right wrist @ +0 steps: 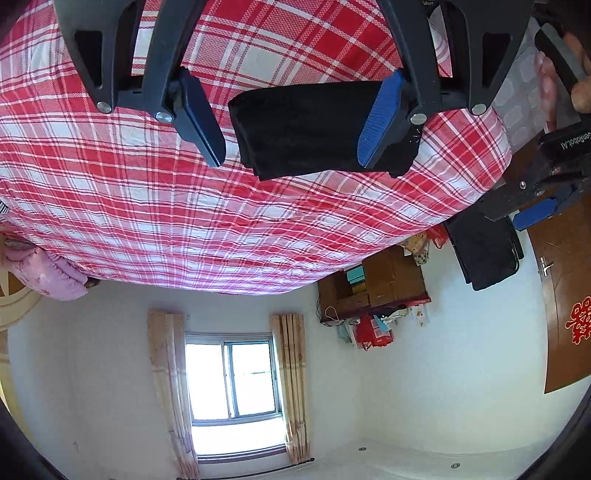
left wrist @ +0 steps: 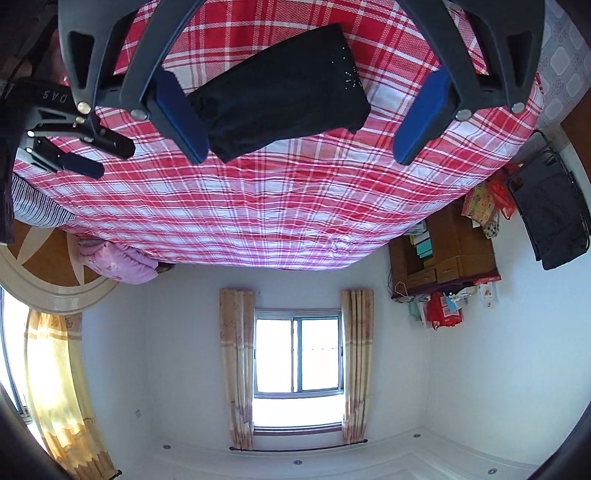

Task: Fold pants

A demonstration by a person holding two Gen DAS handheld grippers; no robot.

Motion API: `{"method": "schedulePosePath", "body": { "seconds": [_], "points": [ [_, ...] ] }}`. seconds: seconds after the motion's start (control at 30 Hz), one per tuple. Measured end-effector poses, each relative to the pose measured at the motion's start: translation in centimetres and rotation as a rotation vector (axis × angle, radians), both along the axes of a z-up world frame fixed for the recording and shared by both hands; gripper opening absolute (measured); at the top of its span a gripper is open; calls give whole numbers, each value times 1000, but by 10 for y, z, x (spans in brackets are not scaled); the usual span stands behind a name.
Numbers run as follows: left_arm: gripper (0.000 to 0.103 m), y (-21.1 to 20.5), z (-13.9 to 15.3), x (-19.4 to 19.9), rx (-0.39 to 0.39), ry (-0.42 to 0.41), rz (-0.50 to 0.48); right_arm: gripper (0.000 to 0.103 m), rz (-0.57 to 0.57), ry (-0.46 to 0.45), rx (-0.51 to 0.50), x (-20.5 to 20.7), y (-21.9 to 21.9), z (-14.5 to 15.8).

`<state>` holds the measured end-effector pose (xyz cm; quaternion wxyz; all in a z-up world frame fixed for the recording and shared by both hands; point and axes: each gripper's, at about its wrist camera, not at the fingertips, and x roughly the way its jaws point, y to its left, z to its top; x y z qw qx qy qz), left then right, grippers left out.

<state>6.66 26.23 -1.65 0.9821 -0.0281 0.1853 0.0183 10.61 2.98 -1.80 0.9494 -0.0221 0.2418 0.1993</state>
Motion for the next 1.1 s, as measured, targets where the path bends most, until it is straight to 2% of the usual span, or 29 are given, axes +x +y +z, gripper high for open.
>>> {"method": "schedulePosePath", "body": {
  "seconds": [1.1],
  "points": [
    [103, 2, -8, 7, 12, 45, 37, 76, 12, -30, -5, -11, 9, 1]
  ]
}}
